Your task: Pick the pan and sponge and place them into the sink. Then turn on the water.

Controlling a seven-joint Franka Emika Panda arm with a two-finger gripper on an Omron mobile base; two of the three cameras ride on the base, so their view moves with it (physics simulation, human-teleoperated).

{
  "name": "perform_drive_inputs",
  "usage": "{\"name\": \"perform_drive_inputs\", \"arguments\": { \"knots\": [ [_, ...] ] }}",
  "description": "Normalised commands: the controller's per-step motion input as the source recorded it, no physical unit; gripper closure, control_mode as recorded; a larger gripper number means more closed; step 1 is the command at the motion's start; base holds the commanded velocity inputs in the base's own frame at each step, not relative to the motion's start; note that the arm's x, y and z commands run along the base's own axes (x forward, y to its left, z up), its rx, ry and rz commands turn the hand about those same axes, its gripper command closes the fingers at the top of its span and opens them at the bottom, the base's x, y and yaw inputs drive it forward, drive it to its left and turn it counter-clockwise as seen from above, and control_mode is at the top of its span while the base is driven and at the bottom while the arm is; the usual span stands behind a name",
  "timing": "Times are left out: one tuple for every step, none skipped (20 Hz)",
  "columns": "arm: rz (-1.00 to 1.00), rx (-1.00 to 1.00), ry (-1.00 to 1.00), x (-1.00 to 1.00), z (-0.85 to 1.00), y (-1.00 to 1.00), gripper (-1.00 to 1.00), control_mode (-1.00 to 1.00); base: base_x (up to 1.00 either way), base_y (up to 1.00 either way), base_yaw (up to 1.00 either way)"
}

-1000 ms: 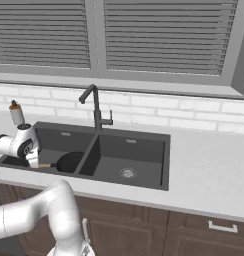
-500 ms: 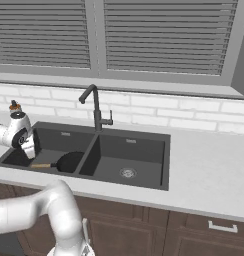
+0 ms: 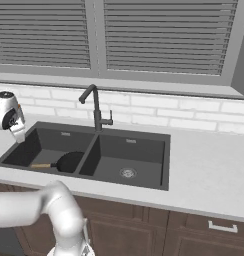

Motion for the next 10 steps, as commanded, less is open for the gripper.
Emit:
{"name": "perform_drive_inputs", "arguments": {
  "knots": [
    [0.34, 0.0, 0.0, -0.43, 0.29, 0.59, -1.0, -1.0, 0.0, 0.0, 0.0],
    [0.39, 0.0, -0.01, -0.45, 0.14, 0.54, -1.0, -1.0, 0.0, 0.0, 0.0],
    [0.42, 0.0, -0.02, -0.46, 0.02, 0.51, -1.0, -1.0, 0.0, 0.0, 0.0],
    [0.47, 0.0, -0.01, -0.41, 0.0, 0.46, -1.0, -1.0, 0.0, 0.0, 0.0],
    [0.52, 0.0, -0.02, -0.39, 0.0, 0.46, -1.0, -1.0, 0.0, 0.0, 0.0],
    [0.51, 0.0, -0.05, -0.4, 0.0, 0.42, -1.0, -1.0, 0.0, 0.0, 0.0],
    [0.51, 0.0, -0.03, -0.34, -0.06, 0.38, -1.0, -1.0, 0.0, 0.0, 0.0],
    [0.48, 0.0, -0.07, -0.36, -0.11, 0.32, -1.0, -1.0, 0.0, 0.0, 0.0],
    [0.46, 0.0, -0.08, -0.37, -0.2, 0.31, -1.0, -1.0, 0.0, 0.0, 0.0],
    [0.44, 0.0, -0.09, -0.34, -0.19, 0.3, -1.0, -1.0, 0.0, 0.0, 0.0]
  ]
}}
